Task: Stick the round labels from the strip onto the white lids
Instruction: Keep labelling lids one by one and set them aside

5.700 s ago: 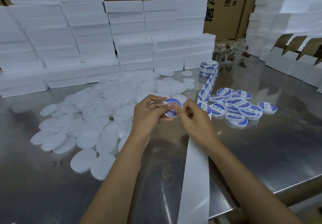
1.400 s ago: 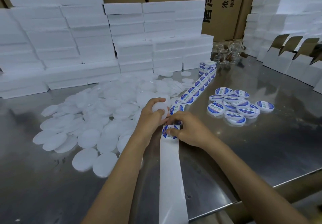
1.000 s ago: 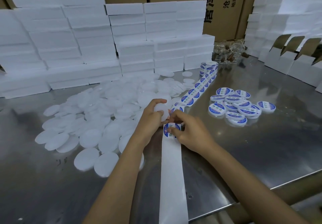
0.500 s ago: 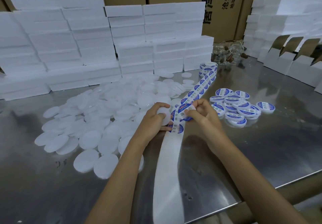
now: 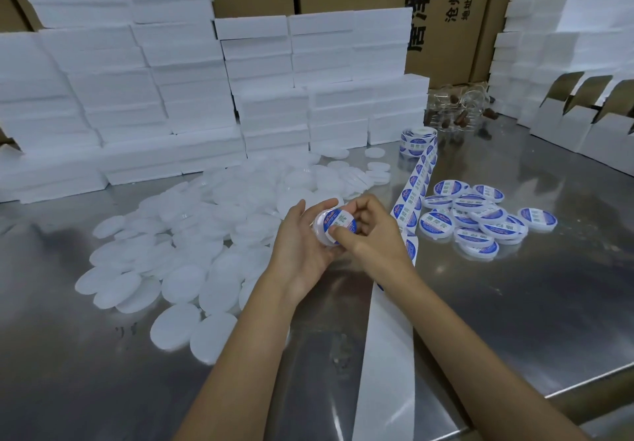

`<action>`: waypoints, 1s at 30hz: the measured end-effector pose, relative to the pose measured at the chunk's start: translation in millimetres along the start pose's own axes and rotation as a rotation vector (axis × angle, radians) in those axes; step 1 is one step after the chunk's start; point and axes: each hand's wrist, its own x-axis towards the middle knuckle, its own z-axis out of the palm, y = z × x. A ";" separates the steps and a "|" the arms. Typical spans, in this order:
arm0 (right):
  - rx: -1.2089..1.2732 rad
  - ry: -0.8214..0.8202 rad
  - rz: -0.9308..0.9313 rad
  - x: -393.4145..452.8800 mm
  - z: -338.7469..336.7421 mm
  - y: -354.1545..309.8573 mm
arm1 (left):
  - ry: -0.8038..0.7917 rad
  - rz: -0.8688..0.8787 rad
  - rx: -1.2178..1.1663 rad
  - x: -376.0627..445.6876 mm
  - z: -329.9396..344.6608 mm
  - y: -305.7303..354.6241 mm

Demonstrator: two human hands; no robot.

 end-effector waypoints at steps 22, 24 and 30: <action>-0.222 0.096 -0.126 2.1 -4.1 17.0 | -0.052 0.002 -0.047 -4.1 13.3 -3.6; -0.266 0.156 -0.107 2.1 -6.5 16.4 | -0.063 0.007 -0.113 -4.1 12.2 -1.0; -0.460 0.188 -0.138 -2.3 -5.7 16.0 | -0.150 0.004 -0.275 -4.9 15.4 -1.7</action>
